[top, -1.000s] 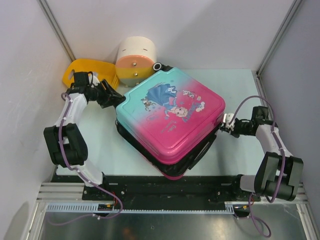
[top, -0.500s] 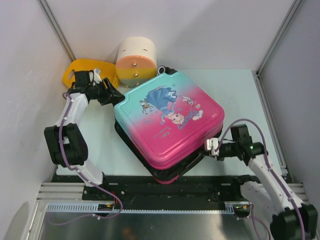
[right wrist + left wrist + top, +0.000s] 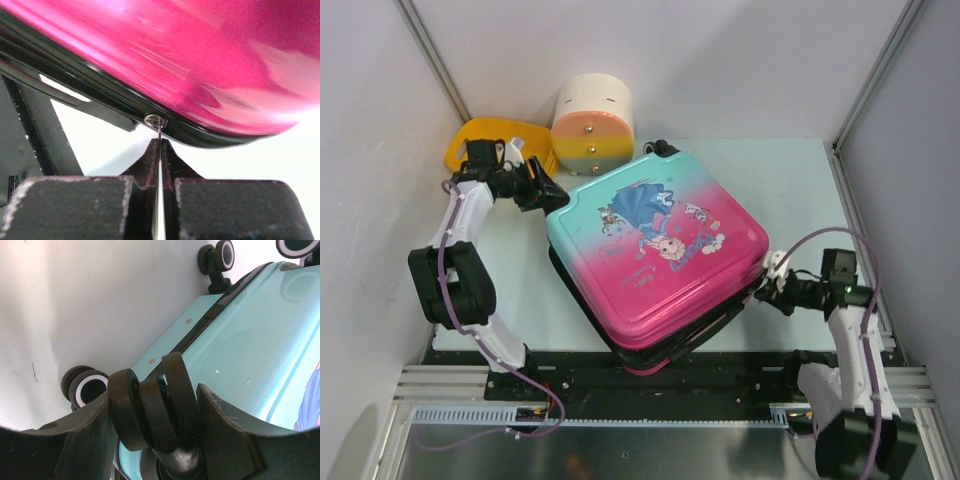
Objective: Open, take out, and arrange the luggage
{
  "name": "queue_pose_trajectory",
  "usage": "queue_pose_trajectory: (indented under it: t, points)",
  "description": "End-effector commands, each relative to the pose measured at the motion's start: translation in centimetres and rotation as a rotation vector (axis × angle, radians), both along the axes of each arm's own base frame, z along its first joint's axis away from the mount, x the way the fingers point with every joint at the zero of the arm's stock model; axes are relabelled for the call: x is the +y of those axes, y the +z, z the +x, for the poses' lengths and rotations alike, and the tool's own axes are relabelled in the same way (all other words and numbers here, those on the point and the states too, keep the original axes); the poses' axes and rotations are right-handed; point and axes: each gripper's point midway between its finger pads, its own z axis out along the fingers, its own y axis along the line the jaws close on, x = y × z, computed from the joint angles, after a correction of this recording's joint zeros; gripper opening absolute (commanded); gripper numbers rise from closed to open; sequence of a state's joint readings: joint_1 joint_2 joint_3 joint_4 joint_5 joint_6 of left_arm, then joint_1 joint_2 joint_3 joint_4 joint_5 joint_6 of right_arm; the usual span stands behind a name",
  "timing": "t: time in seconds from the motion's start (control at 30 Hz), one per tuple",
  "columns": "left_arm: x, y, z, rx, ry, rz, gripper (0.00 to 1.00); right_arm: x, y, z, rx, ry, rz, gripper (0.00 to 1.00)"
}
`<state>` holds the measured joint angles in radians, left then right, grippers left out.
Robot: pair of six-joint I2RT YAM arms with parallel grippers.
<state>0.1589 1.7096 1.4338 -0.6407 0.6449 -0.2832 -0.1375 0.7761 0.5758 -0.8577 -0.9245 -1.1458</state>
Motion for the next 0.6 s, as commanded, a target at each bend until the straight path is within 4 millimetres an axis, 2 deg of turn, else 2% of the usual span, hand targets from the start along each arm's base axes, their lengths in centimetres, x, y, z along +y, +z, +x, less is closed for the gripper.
queue_pose_trajectory:
  t: [0.0, 0.03, 0.1, 0.2, 0.4, 0.43, 0.57]
  points:
    - [3.7, -3.2, 0.3, 0.004, -0.055, 0.187, 0.00, -4.6, 1.8, 3.5, -0.114, -0.055, -0.071, 0.00]
    - [3.8, -3.1, 0.4, 0.001, -0.055, 0.187, 0.00, -5.4, 2.6, 4.5, -0.140, -0.071, -0.065, 0.00]
    - [3.9, -3.4, 0.6, 0.006, -0.059, 0.190, 0.00, -7.4, 2.5, 6.5, -0.165, -0.120, -0.063, 0.00]
    - [3.7, -3.8, 0.9, 0.010, -0.069, 0.186, 0.00, -8.3, 3.1, 9.3, -0.236, -0.126, -0.053, 0.00]
    - [2.9, -4.0, 1.6, -0.003, -0.113, 0.184, 0.00, -6.1, 3.0, 12.3, -0.315, -0.015, 0.000, 0.00]
    - [2.3, -4.1, 1.6, -0.005, -0.130, 0.189, 0.00, -4.9, 3.1, 12.6, -0.322, 0.019, 0.016, 0.00]
    - [0.6, -4.5, 1.7, -0.013, -0.188, 0.194, 0.00, -2.7, 3.4, 13.9, -0.365, 0.091, 0.053, 0.00]
